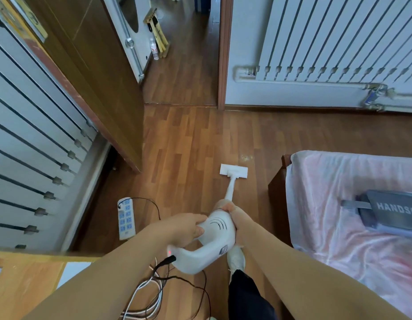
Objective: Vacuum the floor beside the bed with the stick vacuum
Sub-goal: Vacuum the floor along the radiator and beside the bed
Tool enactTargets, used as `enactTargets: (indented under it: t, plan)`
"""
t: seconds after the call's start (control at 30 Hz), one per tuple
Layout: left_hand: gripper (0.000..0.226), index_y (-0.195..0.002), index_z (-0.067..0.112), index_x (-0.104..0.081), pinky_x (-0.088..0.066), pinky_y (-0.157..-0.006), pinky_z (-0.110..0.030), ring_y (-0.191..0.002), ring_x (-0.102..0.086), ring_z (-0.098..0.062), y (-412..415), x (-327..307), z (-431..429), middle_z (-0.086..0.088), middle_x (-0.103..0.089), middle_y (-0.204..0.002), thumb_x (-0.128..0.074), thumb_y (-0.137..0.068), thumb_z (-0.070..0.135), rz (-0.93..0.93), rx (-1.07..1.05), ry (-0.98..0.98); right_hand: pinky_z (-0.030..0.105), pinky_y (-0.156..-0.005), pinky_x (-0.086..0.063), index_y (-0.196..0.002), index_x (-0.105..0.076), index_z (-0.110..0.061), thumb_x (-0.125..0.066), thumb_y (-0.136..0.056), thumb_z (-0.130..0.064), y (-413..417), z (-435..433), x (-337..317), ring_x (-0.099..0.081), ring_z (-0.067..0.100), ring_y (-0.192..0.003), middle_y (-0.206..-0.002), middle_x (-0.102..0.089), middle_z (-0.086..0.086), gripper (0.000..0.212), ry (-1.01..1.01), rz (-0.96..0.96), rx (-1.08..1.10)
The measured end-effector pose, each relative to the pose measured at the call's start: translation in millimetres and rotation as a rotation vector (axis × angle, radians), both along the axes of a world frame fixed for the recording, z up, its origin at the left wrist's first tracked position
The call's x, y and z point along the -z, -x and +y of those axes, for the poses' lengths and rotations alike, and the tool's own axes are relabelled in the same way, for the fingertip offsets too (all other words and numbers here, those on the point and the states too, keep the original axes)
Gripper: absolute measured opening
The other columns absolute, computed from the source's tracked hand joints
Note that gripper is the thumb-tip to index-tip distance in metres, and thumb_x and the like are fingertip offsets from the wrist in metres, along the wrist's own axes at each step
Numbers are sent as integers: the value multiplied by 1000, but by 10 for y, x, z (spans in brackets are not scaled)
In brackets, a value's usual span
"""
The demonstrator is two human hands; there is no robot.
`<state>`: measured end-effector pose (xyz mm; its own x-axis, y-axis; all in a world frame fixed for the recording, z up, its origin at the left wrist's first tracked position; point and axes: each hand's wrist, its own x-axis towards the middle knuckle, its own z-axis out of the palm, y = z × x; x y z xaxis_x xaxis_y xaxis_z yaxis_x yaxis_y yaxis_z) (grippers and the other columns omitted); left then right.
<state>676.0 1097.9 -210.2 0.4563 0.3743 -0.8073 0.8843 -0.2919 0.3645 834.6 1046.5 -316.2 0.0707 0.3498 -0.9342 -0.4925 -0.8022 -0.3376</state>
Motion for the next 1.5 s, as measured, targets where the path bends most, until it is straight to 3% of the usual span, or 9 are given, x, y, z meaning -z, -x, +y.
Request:
enactTargets:
  t: [0.23,0.4,0.63,0.73,0.87,1.03,1.27,1.4,1.5]
  plan:
    - [48,-150,27,-30,-42,-100,-37,-129,-47,-33,-503,80,559,-7,-45,-147,-39,-103,28,-15,-38,26,40,-63,-58,-119,-70,-6,-71,-85,-39,-518,531,3,-72,32,-70,-85,-75,16,47,27,-13,26]
    - [46,-150,26,-31,-43,-90,-33,-124,-51,-36,-841,31,874,-10,-48,-144,-37,-104,25,3,11,30,42,-71,-60,-121,-69,-8,-70,-82,-40,-797,818,32,-72,33,-75,-91,-75,16,50,38,3,75]
    - [36,-133,46,-46,-50,-67,-29,-70,-60,-12,-735,-164,1232,10,-64,-107,-41,-102,28,30,56,130,47,-83,-62,-117,-71,-10,-71,-72,-39,-633,911,43,-76,34,-85,-101,-79,13,54,64,94,121]
    - [38,-135,47,-45,-53,-90,-39,-101,-65,-18,-799,-204,1402,13,-62,-125,-43,-101,30,52,25,98,54,-92,-58,-120,-72,-14,-72,-68,-41,-704,1112,-23,-77,34,-95,-107,-80,14,59,61,73,116]
    - [39,-139,43,-41,-46,-66,-25,-76,-59,-11,-1133,-158,1537,8,-61,-127,-39,-102,30,13,39,75,45,-77,-62,-114,-70,-8,-70,-74,-39,-1050,1355,11,-74,34,-77,-93,-77,14,51,50,44,84]
    - [45,-148,33,-33,-39,-81,-29,-106,-54,-24,-1612,-8,1690,1,-51,-140,-36,-103,29,-3,36,48,37,-57,-56,-101,-66,-8,-68,-84,-35,-1546,1545,133,-69,29,-58,-71,-71,14,33,-21,72,121]
    - [40,-144,29,-40,-39,-65,-22,-72,-52,-10,-1724,-17,1789,4,-59,-105,-36,-104,26,9,82,75,40,-60,-59,-120,-61,-7,-64,-88,-39,-1628,1556,266,-73,33,-64,-77,-73,17,45,-5,70,126]
    - [43,-142,46,-35,-46,-97,-33,-120,-57,-23,-1366,-73,1784,7,-56,-137,-40,-101,32,53,93,145,51,-81,-62,-131,-60,-9,-73,-77,-42,-1310,1462,245,-75,38,-89,-104,-76,19,65,77,78,157]
    - [42,-137,54,-36,-48,-101,-44,-117,-61,-24,-1245,-57,1871,12,-60,-131,-42,-99,37,82,90,131,57,-89,-59,-133,-60,-18,-75,-63,-45,-1213,1568,141,-75,37,-96,-112,-76,16,76,134,57,146]
